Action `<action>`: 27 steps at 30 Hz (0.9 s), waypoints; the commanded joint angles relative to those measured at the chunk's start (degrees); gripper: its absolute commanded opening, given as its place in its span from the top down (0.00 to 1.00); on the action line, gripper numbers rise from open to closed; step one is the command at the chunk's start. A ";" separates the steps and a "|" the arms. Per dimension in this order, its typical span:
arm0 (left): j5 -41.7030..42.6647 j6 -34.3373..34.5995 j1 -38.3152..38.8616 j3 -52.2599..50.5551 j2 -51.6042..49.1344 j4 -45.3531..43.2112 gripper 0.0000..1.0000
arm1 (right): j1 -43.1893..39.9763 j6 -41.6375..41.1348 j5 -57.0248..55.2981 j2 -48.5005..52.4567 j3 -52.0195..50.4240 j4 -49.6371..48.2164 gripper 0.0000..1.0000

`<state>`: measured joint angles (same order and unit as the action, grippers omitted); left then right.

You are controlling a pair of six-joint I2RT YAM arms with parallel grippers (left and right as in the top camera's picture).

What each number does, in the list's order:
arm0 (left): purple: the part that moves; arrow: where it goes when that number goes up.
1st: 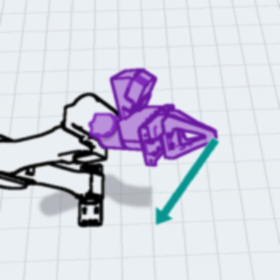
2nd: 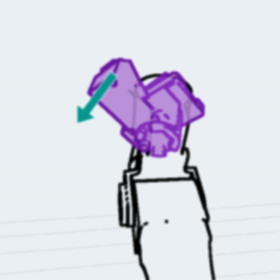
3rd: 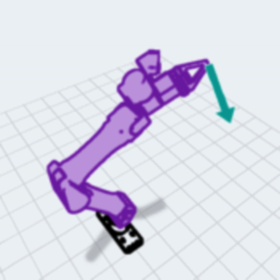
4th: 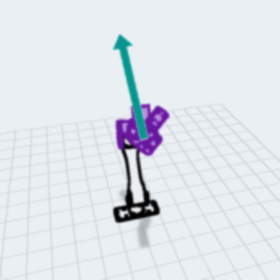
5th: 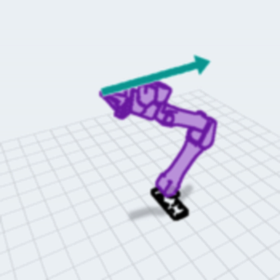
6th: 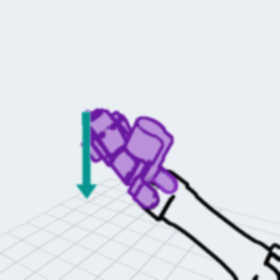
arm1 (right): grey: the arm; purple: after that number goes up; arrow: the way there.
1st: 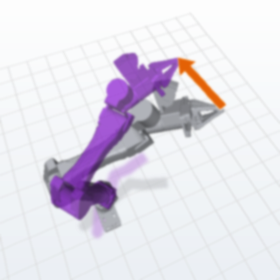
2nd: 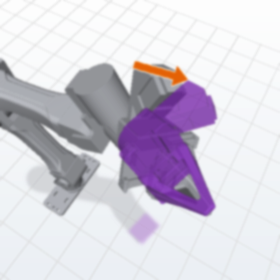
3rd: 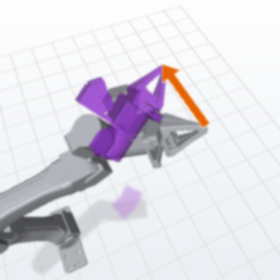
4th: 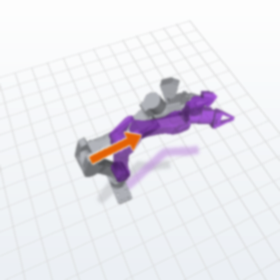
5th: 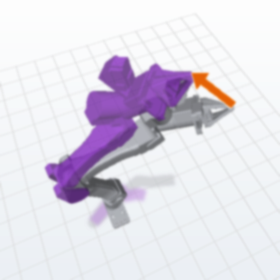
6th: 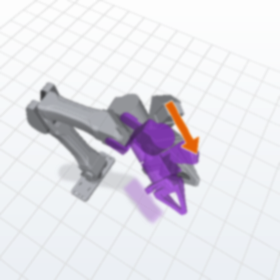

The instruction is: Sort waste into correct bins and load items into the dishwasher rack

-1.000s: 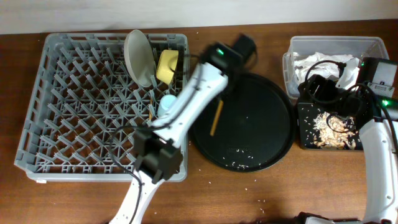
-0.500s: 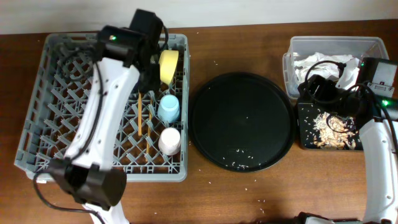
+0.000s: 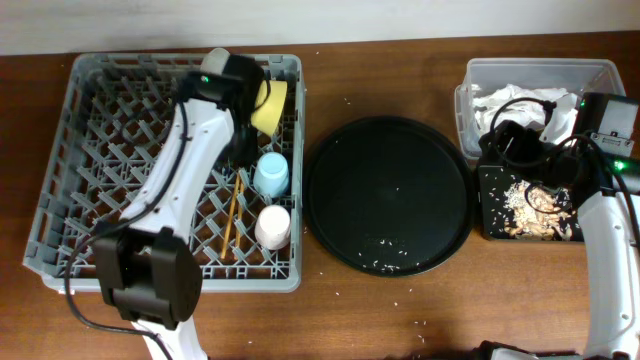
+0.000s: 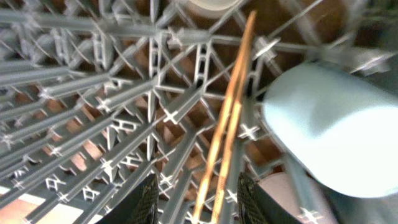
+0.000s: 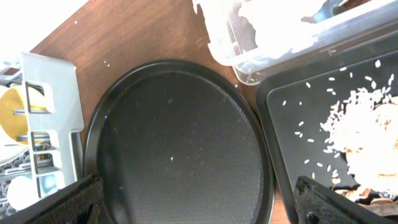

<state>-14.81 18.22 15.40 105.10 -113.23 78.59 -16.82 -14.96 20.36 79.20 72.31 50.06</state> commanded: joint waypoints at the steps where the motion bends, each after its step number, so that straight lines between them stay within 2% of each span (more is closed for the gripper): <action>1: 7.28 0.13 -0.13 14.27 5.07 3.45 0.55 | -0.09 0.15 -0.72 0.02 0.22 0.09 0.02; 3: 11.30 0.17 -0.13 19.23 7.76 2.40 0.44 | -0.09 0.15 -0.72 0.02 0.22 0.09 0.01; 4: 12.31 0.17 -0.13 20.13 9.03 2.01 0.00 | -0.09 0.15 -0.72 0.02 0.22 0.09 0.02; 7: 12.26 0.15 -0.13 20.28 11.80 2.08 0.00 | -0.09 0.15 -0.72 0.02 0.22 0.09 0.02; 15: 12.26 0.15 -0.13 20.26 11.78 2.08 0.00 | -0.09 0.15 -0.72 0.02 0.22 0.09 0.01; 18: 12.26 0.17 -0.13 20.26 11.78 2.08 0.00 | 0.24 0.15 -9.70 -2.54 0.22 1.22 0.02; 21: 12.26 0.17 -0.13 20.26 11.78 2.08 0.00 | 7.56 4.37 -19.61 -11.56 -1.49 0.68 0.02; 23: 12.26 0.17 -0.13 20.26 11.78 2.08 0.00 | 12.87 14.43 -20.20 -17.49 -5.90 -6.27 0.02; 24: 12.26 0.17 -0.13 20.26 11.78 2.08 0.00 | 16.00 17.77 -20.24 -23.52 -12.59 -14.64 0.02; 26: 12.26 0.17 -0.13 20.26 11.78 2.08 0.00 | 16.44 16.20 -19.98 -32.50 -25.97 -30.40 0.01; 27: 12.26 0.17 -0.13 20.26 11.78 2.08 0.00 | 16.46 14.38 -19.96 -36.50 -32.11 -35.23 0.01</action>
<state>-3.05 18.24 15.40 125.14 -101.36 80.79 -0.69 -0.67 2.09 49.60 51.64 20.91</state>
